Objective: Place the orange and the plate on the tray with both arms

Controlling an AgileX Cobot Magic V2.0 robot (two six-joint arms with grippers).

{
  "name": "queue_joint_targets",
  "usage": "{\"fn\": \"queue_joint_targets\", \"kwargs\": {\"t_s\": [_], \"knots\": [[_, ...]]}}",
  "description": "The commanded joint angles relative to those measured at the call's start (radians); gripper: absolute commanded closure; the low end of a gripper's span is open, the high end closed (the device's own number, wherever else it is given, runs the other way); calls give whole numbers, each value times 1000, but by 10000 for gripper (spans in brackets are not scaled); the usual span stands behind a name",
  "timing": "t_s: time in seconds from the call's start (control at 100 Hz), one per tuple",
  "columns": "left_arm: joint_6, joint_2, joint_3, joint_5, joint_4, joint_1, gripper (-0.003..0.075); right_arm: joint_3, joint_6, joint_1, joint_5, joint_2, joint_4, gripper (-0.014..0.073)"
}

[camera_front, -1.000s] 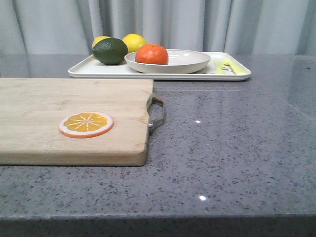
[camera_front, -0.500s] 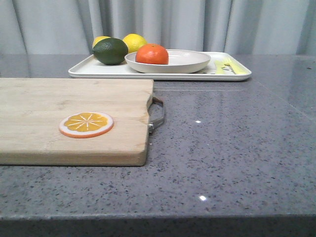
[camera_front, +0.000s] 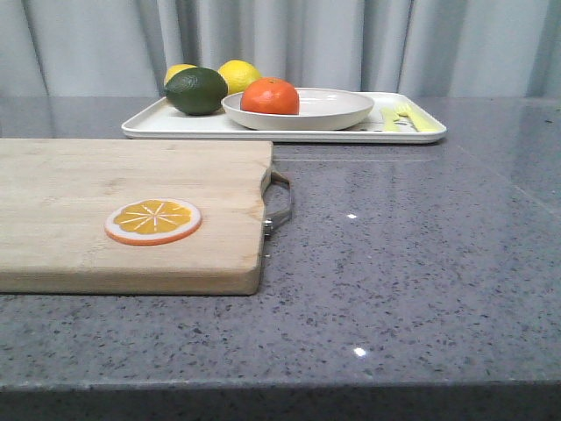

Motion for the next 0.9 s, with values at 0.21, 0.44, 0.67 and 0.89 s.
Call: {"fn": "queue_joint_targets", "kwargs": {"t_s": [0.21, 0.44, 0.67, 0.89], "knots": [[-12, -88, 90, -122, -11, 190, 740, -21, -8, -2, -68, -7, -3, 661], [-25, -167, 193, -131, 22, 250, 740, -21, -8, -2, -67, -7, -3, 661], [-134, -259, 299, -131, 89, 252, 740, -21, -8, -2, -66, -7, -3, 661], [-134, -298, 322, -37, 87, 258, 740, -21, -8, -2, -65, -6, -3, 661]]}}
